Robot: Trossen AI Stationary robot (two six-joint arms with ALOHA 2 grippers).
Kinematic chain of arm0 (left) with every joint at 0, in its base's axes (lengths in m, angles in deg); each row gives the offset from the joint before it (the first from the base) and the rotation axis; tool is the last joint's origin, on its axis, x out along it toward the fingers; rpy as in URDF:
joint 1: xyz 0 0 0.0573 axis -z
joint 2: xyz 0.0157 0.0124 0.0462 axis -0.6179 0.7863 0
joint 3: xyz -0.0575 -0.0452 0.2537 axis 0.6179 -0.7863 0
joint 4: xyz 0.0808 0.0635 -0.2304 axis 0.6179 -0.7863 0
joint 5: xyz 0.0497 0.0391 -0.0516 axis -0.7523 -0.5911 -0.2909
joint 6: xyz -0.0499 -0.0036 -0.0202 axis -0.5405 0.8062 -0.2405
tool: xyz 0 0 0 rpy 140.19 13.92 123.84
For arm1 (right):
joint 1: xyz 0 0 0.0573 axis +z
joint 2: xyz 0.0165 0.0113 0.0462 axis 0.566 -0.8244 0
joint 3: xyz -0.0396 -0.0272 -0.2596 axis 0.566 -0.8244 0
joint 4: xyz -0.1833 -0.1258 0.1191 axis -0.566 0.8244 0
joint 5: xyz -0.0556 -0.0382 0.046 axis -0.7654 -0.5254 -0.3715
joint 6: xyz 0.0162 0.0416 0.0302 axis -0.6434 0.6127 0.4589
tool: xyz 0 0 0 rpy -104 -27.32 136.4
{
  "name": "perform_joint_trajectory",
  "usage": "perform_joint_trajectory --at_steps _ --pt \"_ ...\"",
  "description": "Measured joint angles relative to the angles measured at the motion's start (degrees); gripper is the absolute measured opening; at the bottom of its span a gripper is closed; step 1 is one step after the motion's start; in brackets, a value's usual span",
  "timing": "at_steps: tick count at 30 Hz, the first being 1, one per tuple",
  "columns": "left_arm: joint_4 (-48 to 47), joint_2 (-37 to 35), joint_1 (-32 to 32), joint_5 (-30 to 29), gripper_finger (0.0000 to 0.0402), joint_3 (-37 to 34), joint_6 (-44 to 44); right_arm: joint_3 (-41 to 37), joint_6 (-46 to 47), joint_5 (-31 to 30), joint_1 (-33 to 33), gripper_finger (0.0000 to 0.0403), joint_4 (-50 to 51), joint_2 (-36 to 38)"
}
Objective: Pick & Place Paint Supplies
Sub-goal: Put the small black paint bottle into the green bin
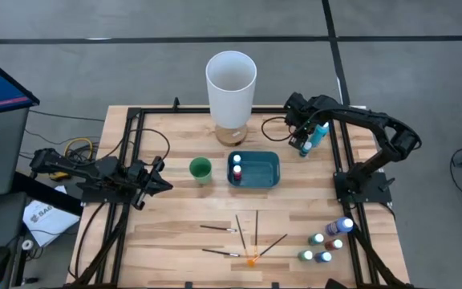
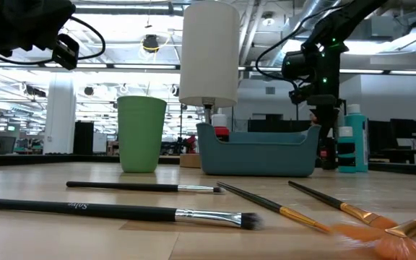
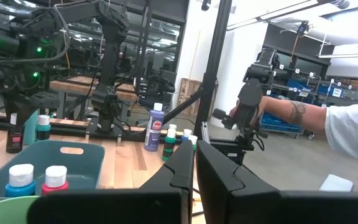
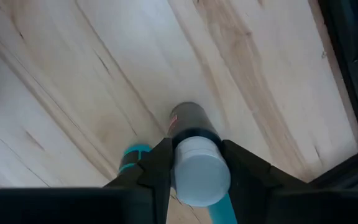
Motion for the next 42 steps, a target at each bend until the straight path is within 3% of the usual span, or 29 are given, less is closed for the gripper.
perform_joint_trajectory --at_steps 10,22,33,42 --pt "0.0 0.0 0.0 0.0 0.0008 0.0 0.0 11.0 3.9 -0.1 5.2 0.012 5.4 1.8" --pt "0.0 0.0 0.0 0.0 0.0008 0.0 0.0 25.4 12.6 -0.3 22.6 0.0119 9.4 1.9" --pt "0.0 0.0 0.0 0.0 0.0008 0.0 0.0 26.5 23.9 -0.2 38.1 0.0123 5.3 1.6" --pt "0.0 0.0 0.0 0.0 0.0008 0.0 0.0 26.5 28.1 -0.2 44.1 0.0119 -1.3 1.2"
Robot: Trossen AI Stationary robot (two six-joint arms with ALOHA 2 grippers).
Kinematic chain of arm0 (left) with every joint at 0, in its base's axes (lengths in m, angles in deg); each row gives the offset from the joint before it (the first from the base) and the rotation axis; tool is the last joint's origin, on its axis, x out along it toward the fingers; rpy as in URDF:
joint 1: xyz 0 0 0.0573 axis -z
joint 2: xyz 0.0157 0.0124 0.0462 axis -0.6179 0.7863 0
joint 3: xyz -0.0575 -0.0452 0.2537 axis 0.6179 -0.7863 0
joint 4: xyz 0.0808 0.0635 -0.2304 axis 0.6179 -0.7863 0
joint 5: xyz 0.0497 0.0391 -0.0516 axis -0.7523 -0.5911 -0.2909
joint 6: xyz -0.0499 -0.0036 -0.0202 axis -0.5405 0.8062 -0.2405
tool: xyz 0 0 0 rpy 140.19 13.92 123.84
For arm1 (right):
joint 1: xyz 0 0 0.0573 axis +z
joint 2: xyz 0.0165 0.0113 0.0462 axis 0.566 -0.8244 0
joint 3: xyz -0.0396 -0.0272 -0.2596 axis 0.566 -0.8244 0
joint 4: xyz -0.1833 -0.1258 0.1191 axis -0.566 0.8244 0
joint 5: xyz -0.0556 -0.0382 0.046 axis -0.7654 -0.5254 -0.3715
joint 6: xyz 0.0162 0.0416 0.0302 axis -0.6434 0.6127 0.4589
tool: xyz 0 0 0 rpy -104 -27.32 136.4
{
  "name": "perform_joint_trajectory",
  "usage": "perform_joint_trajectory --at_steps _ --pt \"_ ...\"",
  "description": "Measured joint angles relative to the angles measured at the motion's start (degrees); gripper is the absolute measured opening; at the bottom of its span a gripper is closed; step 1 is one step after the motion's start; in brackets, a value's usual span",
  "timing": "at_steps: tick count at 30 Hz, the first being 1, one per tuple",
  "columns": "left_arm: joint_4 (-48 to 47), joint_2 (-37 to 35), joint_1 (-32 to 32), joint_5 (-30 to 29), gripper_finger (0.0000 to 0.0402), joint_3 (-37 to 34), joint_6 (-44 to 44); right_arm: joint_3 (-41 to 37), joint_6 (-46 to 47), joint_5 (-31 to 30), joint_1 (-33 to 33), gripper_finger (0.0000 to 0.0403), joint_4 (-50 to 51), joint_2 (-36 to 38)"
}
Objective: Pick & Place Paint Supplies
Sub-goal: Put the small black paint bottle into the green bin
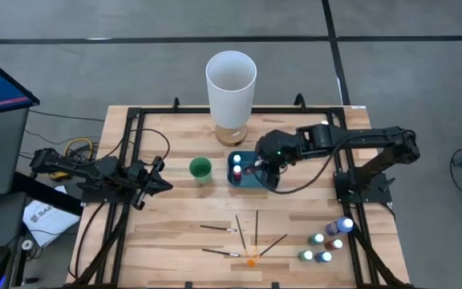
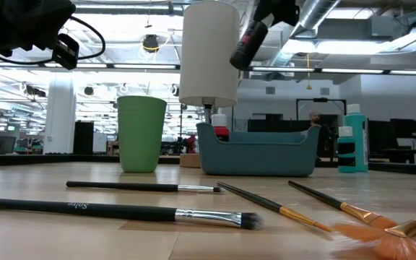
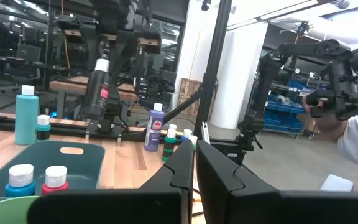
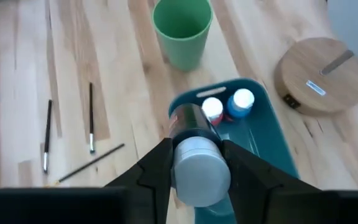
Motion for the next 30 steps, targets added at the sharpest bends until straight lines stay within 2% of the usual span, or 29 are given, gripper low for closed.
perform_joint_trajectory --at_steps 6,16,23,25,30 --pt "0.0 0.0 0.0 0.0 0.0008 0.0 0.0 0.4 0.4 0.2 -0.1 0.0122 -1.0 -5.6" --pt "1.4 3.0 0.0 -0.3 0.0008 0.0 0.0 6.0 -2.4 0.4 -1.9 0.0123 7.5 -16.6" --pt "1.9 5.0 0.0 -0.3 0.0008 0.0 0.0 6.4 -2.1 0.7 -2.7 0.0123 10.5 -18.2" --pt "1.8 5.3 0.0 -0.3 0.0008 0.0 0.0 6.7 -2.1 1.4 -2.7 0.0124 7.2 -19.1" --pt "2.0 6.8 0.0 -0.3 0.0008 0.0 0.0 6.5 -3.2 3.1 -2.7 0.0123 7.0 -21.8"
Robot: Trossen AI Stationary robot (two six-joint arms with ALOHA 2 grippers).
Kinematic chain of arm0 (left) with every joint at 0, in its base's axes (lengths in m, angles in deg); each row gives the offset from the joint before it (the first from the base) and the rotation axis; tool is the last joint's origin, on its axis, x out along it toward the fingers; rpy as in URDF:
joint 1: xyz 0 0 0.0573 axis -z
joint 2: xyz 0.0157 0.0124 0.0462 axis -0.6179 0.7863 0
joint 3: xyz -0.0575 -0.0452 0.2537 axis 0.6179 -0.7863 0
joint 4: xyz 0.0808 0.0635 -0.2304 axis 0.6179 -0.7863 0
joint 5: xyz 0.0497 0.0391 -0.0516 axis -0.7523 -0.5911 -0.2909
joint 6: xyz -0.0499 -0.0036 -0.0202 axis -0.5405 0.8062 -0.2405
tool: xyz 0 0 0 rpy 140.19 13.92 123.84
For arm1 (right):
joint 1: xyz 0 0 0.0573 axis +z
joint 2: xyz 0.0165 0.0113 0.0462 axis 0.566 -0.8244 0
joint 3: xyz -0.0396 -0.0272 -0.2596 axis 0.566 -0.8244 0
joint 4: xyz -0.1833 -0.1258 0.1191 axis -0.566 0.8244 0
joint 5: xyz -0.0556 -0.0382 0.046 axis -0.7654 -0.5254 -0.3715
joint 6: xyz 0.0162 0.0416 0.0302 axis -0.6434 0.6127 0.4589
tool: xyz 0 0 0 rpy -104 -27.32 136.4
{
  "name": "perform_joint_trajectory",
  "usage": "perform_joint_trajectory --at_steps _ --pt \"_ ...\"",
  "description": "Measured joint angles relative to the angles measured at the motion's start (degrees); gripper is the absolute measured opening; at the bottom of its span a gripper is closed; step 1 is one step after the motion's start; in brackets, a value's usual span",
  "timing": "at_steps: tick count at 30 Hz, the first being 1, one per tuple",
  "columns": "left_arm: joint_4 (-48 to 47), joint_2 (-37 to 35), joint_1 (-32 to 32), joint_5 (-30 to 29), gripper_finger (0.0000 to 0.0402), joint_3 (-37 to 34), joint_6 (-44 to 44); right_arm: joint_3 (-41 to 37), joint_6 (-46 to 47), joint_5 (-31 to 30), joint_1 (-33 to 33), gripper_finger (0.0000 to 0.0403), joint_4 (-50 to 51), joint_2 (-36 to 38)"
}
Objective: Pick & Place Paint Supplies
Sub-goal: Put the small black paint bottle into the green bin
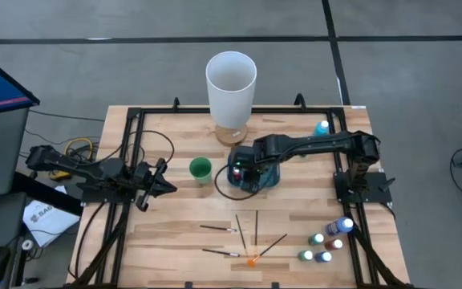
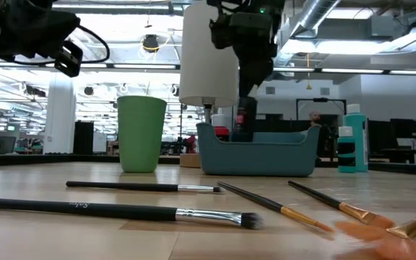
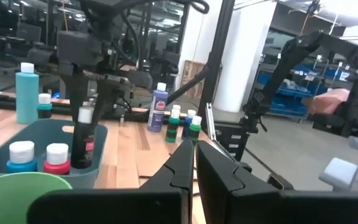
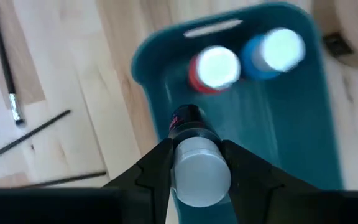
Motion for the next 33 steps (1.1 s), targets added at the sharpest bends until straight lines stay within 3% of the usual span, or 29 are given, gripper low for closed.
perform_joint_trajectory --at_steps 9,15,33 --pt "0.6 1.9 0.0 0.0 0.0008 0.0 0.0 0.0 -1.9 0.3 -0.6 0.0124 -2.2 -0.3" --pt "8.6 1.6 0.0 0.0 0.0008 0.0 -3.0 0.0 -1.9 0.4 -1.3 0.0123 -2.8 -1.3" --pt "8.8 1.6 0.0 0.7 0.0008 0.0 0.7 0.0 -3.8 4.8 -1.9 0.0124 -7.6 -4.3"
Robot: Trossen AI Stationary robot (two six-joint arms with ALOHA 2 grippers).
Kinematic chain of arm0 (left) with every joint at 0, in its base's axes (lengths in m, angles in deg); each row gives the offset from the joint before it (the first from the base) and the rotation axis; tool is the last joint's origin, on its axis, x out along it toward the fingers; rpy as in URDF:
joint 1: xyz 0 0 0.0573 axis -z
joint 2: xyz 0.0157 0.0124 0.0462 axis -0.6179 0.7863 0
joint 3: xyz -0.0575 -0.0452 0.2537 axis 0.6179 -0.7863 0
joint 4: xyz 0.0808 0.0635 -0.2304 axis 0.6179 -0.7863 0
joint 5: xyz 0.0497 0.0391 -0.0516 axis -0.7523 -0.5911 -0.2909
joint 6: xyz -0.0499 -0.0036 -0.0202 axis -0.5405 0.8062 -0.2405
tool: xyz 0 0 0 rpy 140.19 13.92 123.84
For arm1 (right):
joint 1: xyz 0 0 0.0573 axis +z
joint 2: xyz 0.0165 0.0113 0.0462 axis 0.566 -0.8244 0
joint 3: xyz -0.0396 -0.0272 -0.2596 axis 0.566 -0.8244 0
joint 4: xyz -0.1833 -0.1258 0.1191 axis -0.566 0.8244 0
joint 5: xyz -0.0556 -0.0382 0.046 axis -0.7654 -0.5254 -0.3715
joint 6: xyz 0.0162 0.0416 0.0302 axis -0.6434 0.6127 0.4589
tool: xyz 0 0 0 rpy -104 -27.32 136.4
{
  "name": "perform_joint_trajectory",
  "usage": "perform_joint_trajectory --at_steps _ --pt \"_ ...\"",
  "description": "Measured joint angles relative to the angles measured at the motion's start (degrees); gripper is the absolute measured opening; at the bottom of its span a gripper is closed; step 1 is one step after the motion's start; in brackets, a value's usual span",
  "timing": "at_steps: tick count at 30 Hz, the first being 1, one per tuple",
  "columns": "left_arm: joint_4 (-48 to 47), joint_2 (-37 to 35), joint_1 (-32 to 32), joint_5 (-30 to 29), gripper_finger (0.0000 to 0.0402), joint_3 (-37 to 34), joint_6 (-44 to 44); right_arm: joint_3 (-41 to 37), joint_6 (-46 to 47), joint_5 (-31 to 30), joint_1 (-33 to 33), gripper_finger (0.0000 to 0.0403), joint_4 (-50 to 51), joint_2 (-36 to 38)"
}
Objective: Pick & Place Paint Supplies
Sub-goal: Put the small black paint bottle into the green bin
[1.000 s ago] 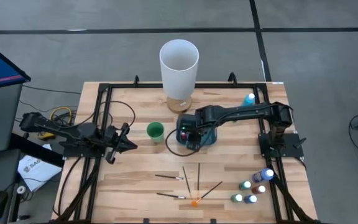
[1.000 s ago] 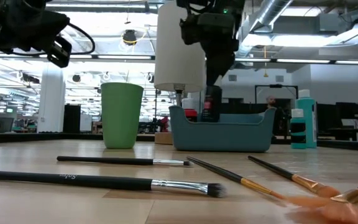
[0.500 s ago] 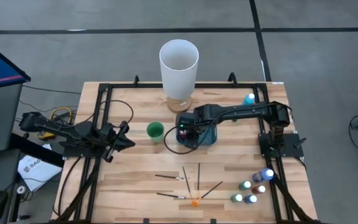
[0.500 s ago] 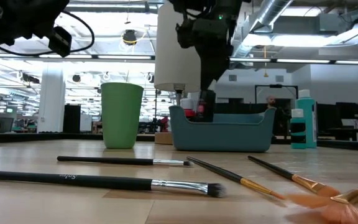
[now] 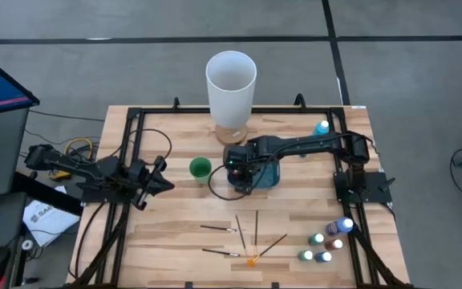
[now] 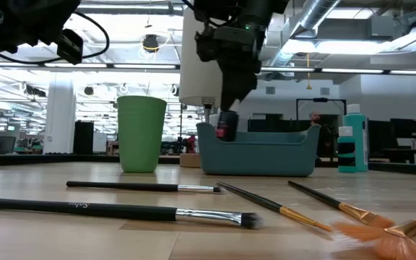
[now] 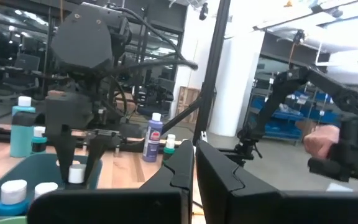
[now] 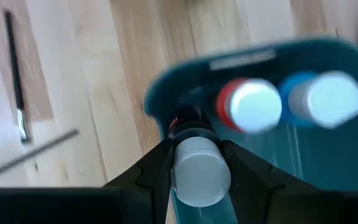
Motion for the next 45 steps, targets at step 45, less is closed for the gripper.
perform_joint_trajectory --at_steps 45 --pt "-7.1 0.0 0.0 10.1 0.0008 3.3 1.1 0.0 -1.0 0.0 -0.4 0.013 -2.8 -3.1"
